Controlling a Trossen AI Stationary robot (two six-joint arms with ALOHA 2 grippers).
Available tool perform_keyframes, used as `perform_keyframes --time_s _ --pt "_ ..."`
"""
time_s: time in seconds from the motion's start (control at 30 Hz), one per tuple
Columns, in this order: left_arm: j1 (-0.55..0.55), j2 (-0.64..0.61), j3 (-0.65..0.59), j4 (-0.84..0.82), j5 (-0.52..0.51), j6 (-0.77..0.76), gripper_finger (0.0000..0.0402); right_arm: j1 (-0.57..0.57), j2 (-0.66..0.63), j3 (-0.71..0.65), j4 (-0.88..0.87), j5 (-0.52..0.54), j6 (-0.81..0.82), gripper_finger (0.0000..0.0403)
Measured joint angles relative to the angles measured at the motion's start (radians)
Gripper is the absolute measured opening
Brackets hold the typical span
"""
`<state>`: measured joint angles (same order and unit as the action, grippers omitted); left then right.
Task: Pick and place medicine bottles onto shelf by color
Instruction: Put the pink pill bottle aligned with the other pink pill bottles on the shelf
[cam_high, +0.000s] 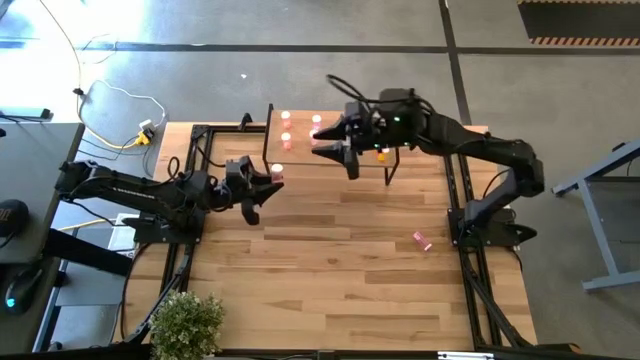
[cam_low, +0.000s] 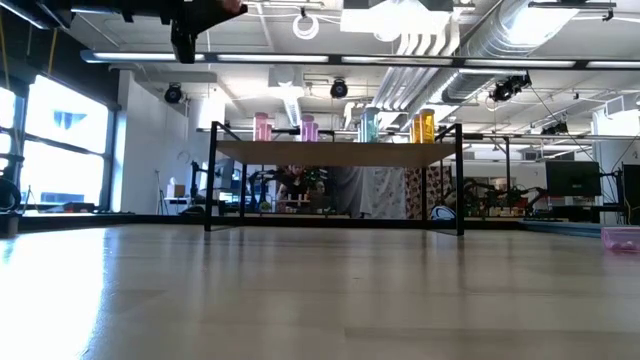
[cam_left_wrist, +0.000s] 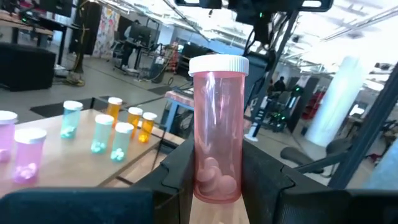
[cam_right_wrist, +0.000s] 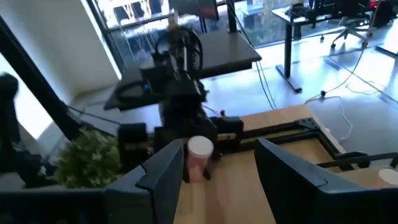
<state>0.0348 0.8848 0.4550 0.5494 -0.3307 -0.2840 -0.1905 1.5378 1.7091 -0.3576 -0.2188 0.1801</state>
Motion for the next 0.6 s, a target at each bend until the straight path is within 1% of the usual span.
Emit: perform_keyframes --time_s 0.1,0.23,0.6 --pt "0.002 0.001 -0.003 0.001 -0.002 0.049 0.0094 -0.002 0.054 0.041 -0.028 -0.023 -0.069 0.0191" --pt "0.028 0.005 -0.003 0.000 0.022 0.112 0.0094 0.001 0.119 0.072 -0.029 -0.080 -0.104 0.0191" --pt "0.161 0.005 -0.003 -0.030 0.203 0.123 0.0094 0.001 0.246 0.073 0.007 -0.085 -0.110 0.0191"
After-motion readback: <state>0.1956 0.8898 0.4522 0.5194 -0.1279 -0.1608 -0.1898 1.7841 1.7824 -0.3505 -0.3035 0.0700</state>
